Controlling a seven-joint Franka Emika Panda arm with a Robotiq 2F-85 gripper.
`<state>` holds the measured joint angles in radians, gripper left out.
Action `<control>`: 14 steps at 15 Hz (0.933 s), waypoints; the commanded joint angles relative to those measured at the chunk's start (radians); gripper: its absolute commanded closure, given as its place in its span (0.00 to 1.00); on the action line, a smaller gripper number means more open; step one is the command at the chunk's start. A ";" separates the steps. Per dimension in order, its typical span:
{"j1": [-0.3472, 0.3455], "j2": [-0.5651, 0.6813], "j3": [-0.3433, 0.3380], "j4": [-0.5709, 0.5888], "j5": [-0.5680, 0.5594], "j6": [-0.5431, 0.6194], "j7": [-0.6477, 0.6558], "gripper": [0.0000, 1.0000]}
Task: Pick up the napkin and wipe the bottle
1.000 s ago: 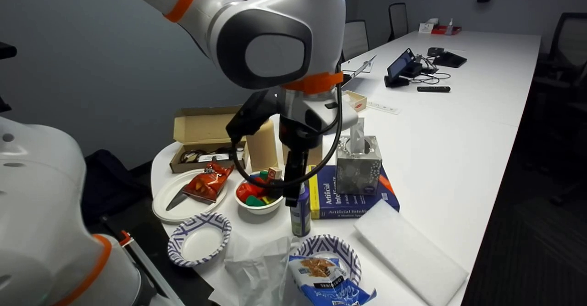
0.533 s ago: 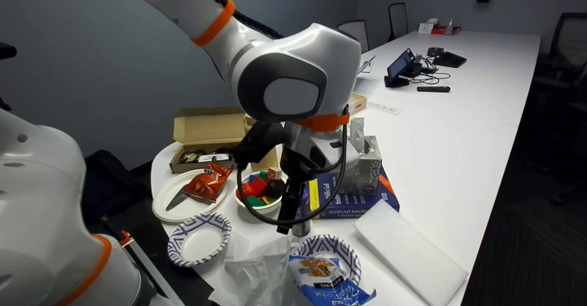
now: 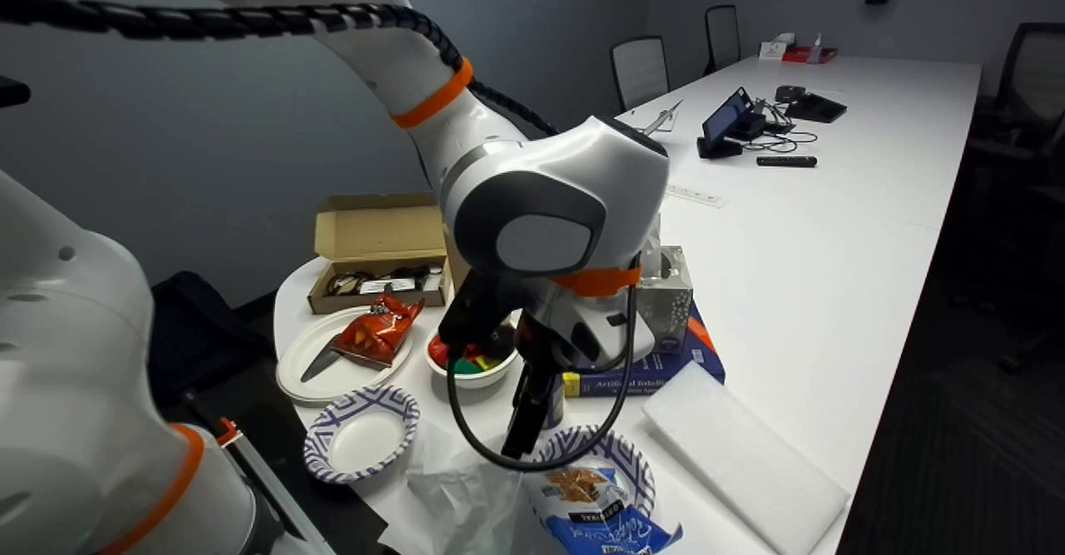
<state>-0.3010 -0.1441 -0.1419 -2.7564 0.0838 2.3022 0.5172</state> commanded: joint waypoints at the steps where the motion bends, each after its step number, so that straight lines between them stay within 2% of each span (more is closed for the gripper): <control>1: 0.021 0.058 -0.033 0.001 0.060 0.055 -0.068 0.00; 6: 0.024 0.126 -0.058 0.001 0.113 0.108 -0.136 0.00; 14: 0.045 0.223 -0.053 0.001 0.248 0.168 -0.259 0.00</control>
<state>-0.2762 0.0465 -0.1861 -2.7561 0.2736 2.4396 0.3160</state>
